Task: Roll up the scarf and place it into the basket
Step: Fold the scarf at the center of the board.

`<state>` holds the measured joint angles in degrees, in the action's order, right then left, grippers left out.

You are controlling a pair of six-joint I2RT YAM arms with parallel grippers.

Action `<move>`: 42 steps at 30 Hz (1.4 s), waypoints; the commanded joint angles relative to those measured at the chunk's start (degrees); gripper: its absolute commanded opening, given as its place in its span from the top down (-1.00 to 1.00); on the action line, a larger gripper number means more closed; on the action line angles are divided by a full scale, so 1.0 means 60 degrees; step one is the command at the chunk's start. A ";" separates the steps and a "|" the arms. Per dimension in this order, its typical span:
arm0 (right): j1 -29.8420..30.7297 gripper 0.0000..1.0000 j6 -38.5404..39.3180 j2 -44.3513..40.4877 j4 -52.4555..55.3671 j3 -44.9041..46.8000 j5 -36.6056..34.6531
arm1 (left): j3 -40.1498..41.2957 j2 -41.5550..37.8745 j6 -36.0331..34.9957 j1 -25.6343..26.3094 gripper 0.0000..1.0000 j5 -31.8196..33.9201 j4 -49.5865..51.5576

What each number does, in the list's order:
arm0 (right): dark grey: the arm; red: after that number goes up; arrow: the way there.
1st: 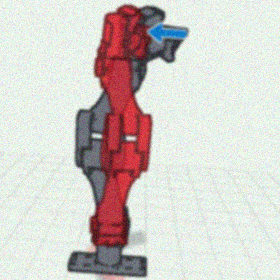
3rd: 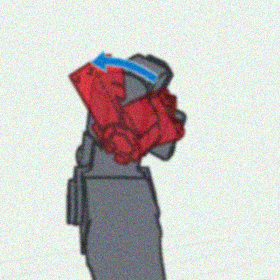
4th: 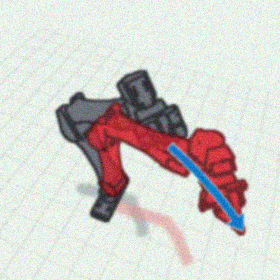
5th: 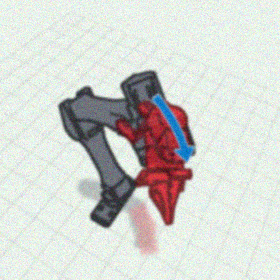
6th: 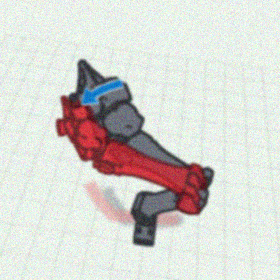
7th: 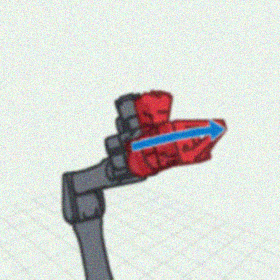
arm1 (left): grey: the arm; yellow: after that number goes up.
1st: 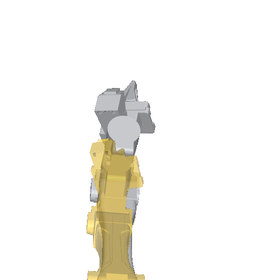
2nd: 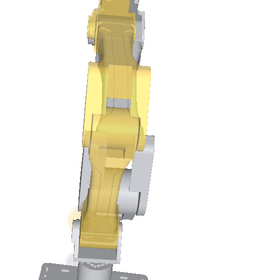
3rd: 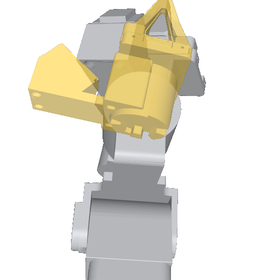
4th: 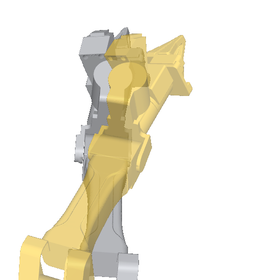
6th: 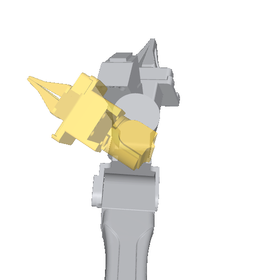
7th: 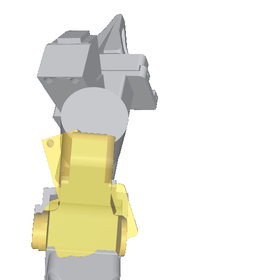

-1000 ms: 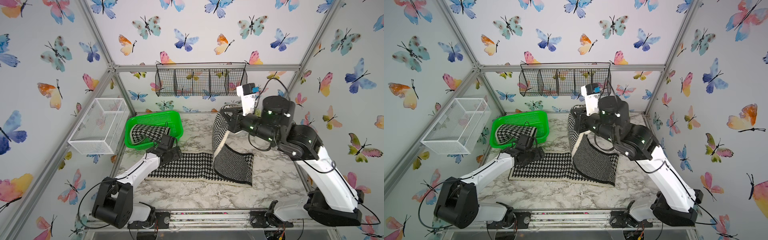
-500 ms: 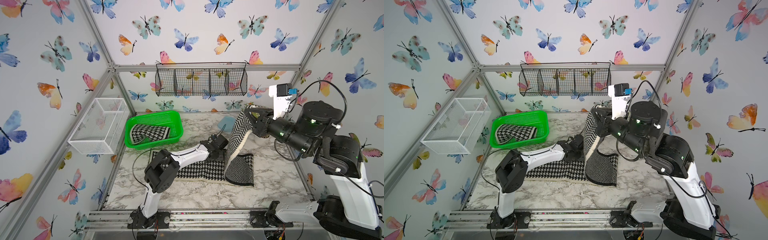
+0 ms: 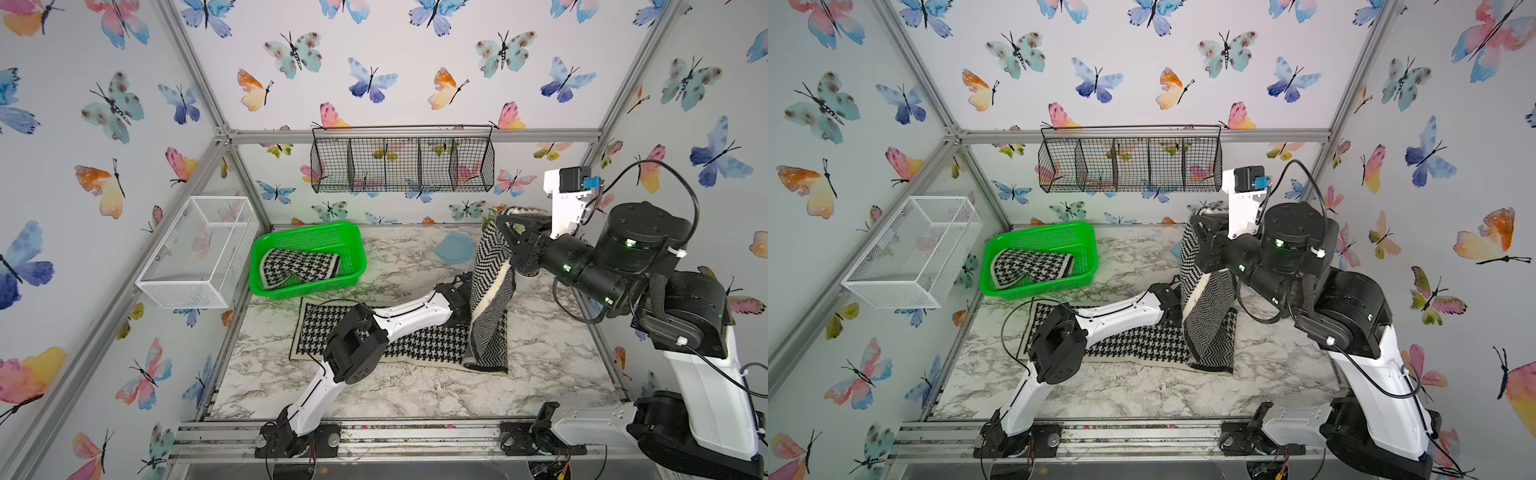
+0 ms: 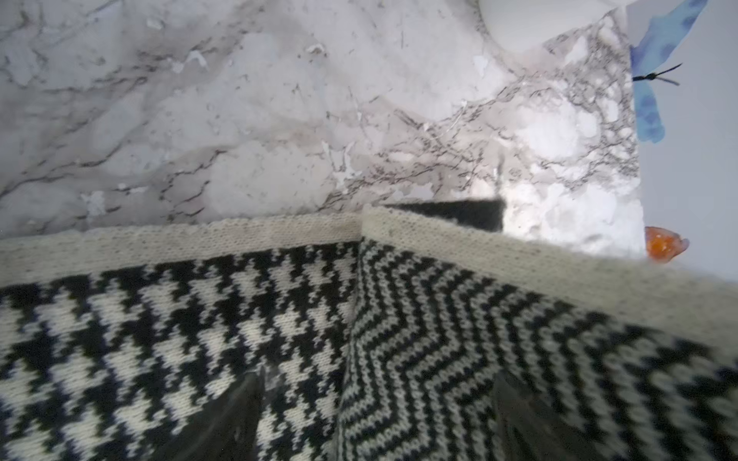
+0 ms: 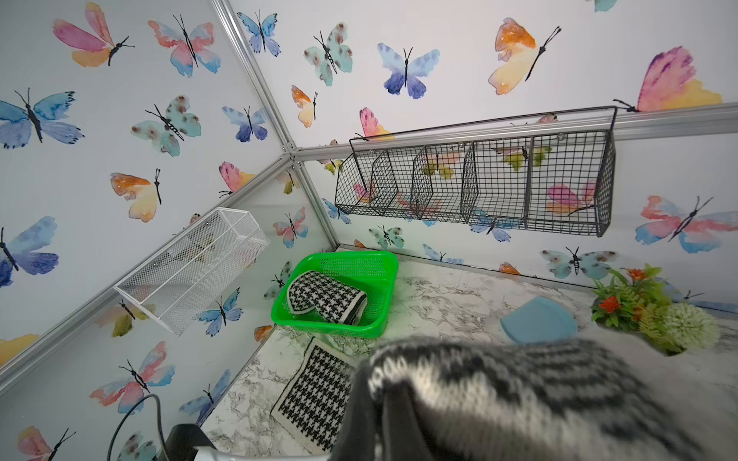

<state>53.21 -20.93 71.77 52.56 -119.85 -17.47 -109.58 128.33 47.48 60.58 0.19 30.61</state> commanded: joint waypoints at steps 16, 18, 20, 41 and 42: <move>-0.0021 0.90 0.0412 0.0340 0.0130 -0.0036 0.0006 | -0.1504 0.1040 0.0545 0.0882 -0.85 -0.0947 -0.0968; -0.0021 0.90 0.0410 0.0436 0.0033 0.0067 0.0118 | -0.0808 0.0672 0.0692 0.0709 -0.85 -0.1047 -0.1314; -0.0021 0.90 0.0440 0.0582 -0.0104 0.0126 0.0304 | -0.0172 0.0320 0.0770 0.0544 -0.84 -0.1111 -0.1581; -0.0021 0.90 0.1661 0.1281 -0.3220 0.2384 0.4224 | 0.3168 -0.1848 0.0755 -0.0267 -0.86 0.0708 -0.0751; -0.0021 0.90 0.1839 0.1292 -0.3392 0.2437 0.4448 | 0.3343 -0.1949 0.0810 -0.0304 -0.86 0.0801 -0.0771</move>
<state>53.17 -13.26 80.16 38.35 -106.21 3.73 -91.61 120.20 51.88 59.20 1.30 23.66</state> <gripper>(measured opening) 0.057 0.928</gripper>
